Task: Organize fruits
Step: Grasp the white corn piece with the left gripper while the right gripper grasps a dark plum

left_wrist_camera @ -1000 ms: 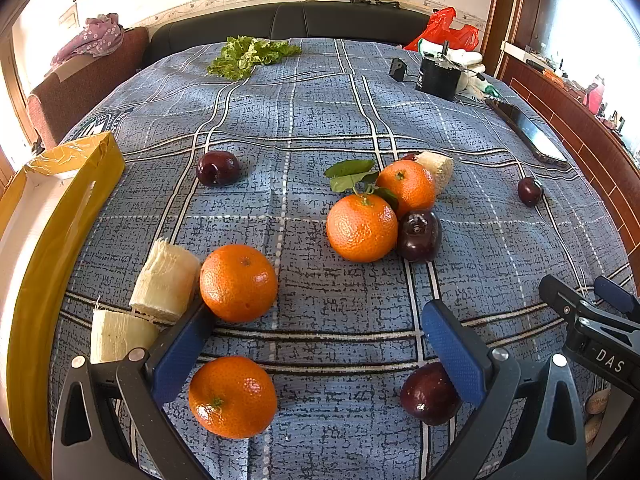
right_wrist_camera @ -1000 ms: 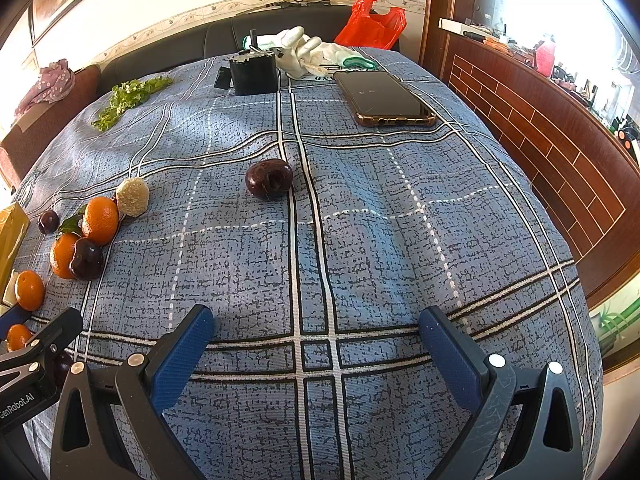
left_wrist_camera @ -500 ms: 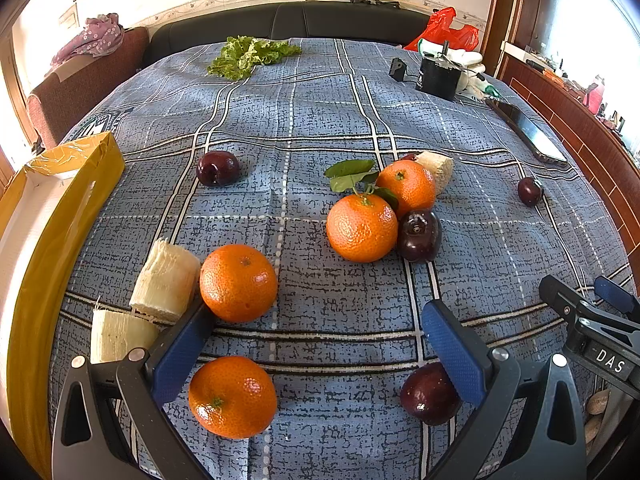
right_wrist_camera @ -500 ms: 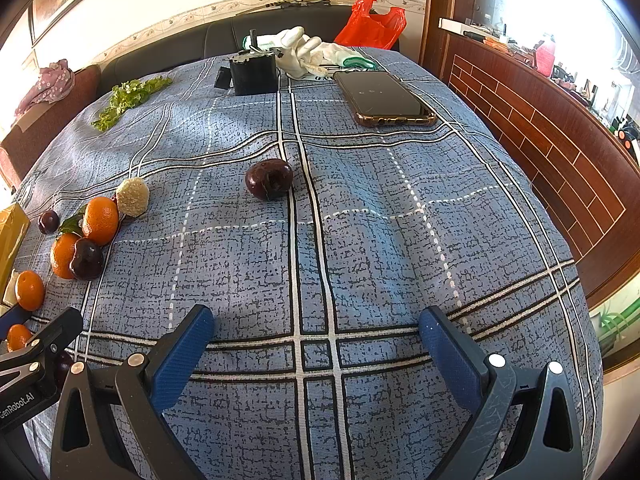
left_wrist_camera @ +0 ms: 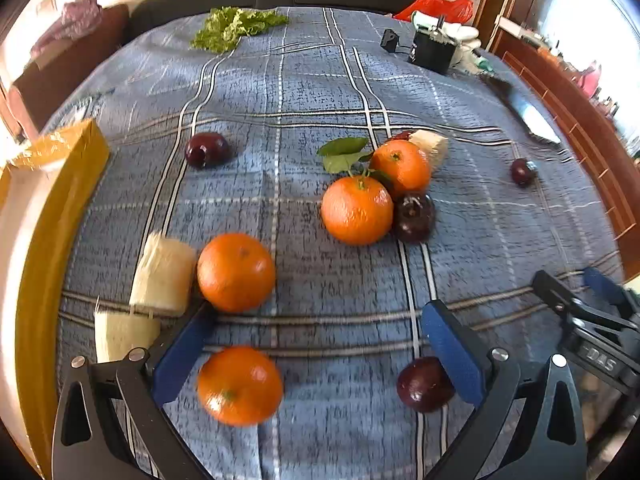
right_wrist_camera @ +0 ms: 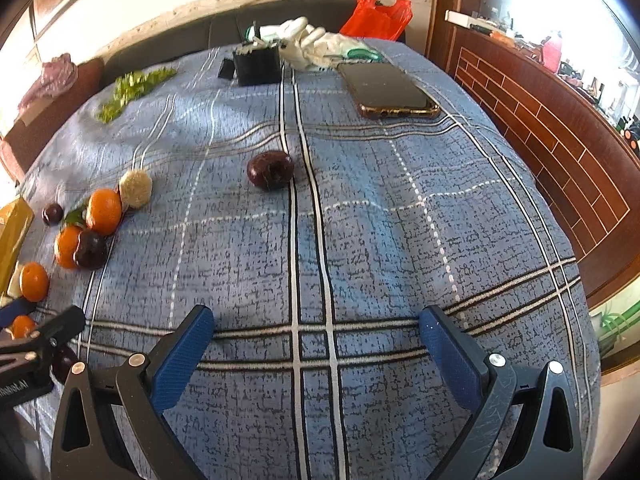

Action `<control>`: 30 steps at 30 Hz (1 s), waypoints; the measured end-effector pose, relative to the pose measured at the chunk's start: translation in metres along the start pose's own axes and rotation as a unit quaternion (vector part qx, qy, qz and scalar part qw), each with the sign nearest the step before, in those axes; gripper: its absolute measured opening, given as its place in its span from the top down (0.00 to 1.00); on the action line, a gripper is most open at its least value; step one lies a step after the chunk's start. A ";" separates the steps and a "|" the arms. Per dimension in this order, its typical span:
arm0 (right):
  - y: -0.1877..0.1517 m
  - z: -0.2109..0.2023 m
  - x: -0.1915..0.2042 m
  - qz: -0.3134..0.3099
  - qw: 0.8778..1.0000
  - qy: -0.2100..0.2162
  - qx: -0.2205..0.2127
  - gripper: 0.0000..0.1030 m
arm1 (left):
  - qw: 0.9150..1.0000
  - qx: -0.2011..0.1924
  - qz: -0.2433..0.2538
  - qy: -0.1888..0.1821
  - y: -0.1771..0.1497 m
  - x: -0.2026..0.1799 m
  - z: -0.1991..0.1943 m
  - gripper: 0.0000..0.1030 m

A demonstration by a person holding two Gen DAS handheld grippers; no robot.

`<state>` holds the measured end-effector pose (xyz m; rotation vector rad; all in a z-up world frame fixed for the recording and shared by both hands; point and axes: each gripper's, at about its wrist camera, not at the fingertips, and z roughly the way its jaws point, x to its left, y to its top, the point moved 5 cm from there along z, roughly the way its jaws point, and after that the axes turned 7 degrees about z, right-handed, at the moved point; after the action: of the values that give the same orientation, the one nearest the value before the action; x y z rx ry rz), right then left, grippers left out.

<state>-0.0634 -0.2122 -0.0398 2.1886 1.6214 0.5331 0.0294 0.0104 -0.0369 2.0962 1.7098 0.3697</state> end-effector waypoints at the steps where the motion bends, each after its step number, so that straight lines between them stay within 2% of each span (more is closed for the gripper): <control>1: -0.001 0.000 0.000 -0.003 1.000 -0.001 0.002 0.00 | 1.000 -0.003 -0.012 -0.015 -0.004 0.004 -0.006 0.03; 3: -0.003 -0.001 0.000 -0.006 1.000 -0.001 0.001 0.00 | 0.998 -0.021 -0.035 -0.046 -0.010 0.013 -0.023 0.09; 5: -0.005 -0.002 0.000 -0.005 1.000 -0.004 0.000 0.00 | 0.995 -0.069 -0.044 -0.057 -0.015 0.027 -0.055 0.09; 7: -0.005 -0.001 0.001 -0.005 1.000 -0.004 0.003 0.00 | 0.991 -0.122 -0.044 -0.041 -0.018 0.044 -0.093 0.09; 9: -0.004 -0.004 0.000 -0.007 1.000 -0.006 0.014 0.04 | 0.982 -0.186 -0.043 0.000 -0.024 0.068 -0.143 0.09; 10: -0.004 -0.013 -0.001 -0.003 1.000 -0.007 0.012 0.18 | 0.976 -0.211 -0.044 0.017 -0.028 0.077 -0.163 0.09; 11: -0.003 -0.023 0.000 0.000 1.000 0.003 0.005 0.27 | 0.968 -0.243 -0.045 0.037 -0.032 0.089 -0.187 0.08; 12: -0.002 -0.036 0.004 0.002 1.000 0.022 -0.009 0.27 | 0.963 -0.263 -0.045 0.046 -0.036 0.097 -0.202 0.00; 13: -0.002 -0.055 0.013 -0.001 0.998 0.049 -0.036 0.27 | 0.955 -0.289 -0.044 0.052 -0.040 0.107 -0.219 0.00; 14: -0.002 -0.065 0.018 -0.005 0.997 0.064 -0.051 0.26 | 0.952 -0.298 -0.044 0.050 -0.040 0.113 -0.224 0.00; 15: -0.005 -0.077 0.031 -0.015 0.993 0.096 -0.067 0.25 | 0.951 -0.301 -0.052 0.041 -0.040 0.122 -0.226 0.00; 16: -0.009 -0.083 0.044 -0.026 0.989 0.130 -0.068 0.24 | 0.954 -0.291 -0.067 0.032 -0.039 0.130 -0.221 0.00; 18: -0.020 -0.084 0.072 -0.048 0.981 0.183 -0.047 0.24 | 0.965 -0.246 -0.092 0.016 -0.040 0.138 -0.200 0.00; 20: -0.031 -0.080 0.096 -0.071 0.975 0.209 -0.035 0.25 | 0.974 -0.207 -0.096 -0.007 -0.043 0.138 -0.176 0.00; 23: -0.043 -0.071 0.118 -0.090 0.969 0.228 -0.013 0.30 | 0.982 -0.167 -0.089 -0.020 -0.050 0.127 -0.145 0.05; 26: -0.054 -0.064 0.136 -0.113 0.967 0.228 -0.005 0.31 | 0.987 -0.137 -0.074 -0.038 -0.047 0.115 -0.119 0.23; 28: -0.059 -0.059 0.144 -0.125 0.965 0.230 0.004 0.37 | 0.990 -0.116 -0.067 -0.050 -0.043 0.108 -0.101 0.38; 30: -0.061 -0.055 0.149 -0.136 0.964 0.227 0.007 0.39 | 0.992 -0.102 -0.062 -0.047 -0.043 0.108 -0.089 0.38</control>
<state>-0.1016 -0.0486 -0.0103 1.8941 2.1172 0.9932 -0.0251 0.1353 0.0157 1.8255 1.6625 0.3850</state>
